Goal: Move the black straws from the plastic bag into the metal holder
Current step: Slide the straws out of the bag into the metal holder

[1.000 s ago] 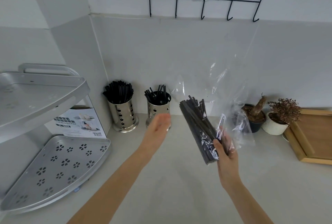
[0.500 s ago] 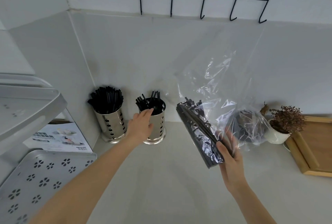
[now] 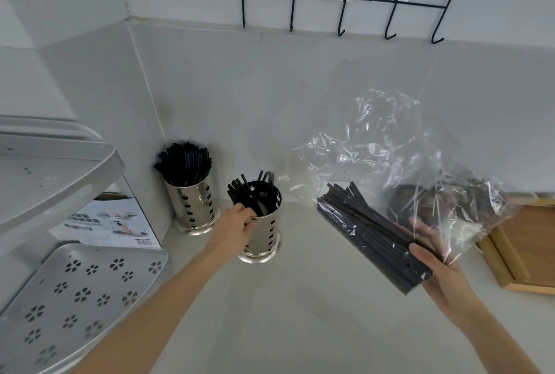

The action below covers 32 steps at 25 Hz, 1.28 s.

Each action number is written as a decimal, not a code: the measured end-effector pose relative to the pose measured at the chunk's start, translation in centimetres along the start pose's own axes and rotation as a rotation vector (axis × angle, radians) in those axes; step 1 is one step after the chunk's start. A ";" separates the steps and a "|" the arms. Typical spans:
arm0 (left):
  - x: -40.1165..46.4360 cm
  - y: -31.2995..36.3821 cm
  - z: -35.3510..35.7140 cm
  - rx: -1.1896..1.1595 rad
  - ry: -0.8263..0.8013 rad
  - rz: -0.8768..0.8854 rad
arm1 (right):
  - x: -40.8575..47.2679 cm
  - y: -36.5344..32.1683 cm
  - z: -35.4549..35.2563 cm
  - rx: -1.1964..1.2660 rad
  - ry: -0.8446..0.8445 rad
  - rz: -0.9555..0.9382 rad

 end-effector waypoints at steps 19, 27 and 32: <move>-8.4 1.8 -0.9 -0.310 -0.159 -0.005 | -3.4 -6.0 0.0 -0.221 -0.264 0.075; -8.9 0.3 -3.7 -1.029 0.094 -0.290 | -1.3 -5.8 2.2 -0.272 -0.347 0.057; -9.6 1.1 -3.8 -0.931 0.071 -0.254 | -0.5 -6.6 3.4 -0.378 -0.390 0.069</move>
Point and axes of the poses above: each hand's wrist, its own x-axis towards the middle knuckle, its own z-axis out of the palm, y = z × x, the point moved 9 cm from there along x, towards the middle knuckle, and after that the axes turned 13 degrees about -x, right-handed, at the moved point
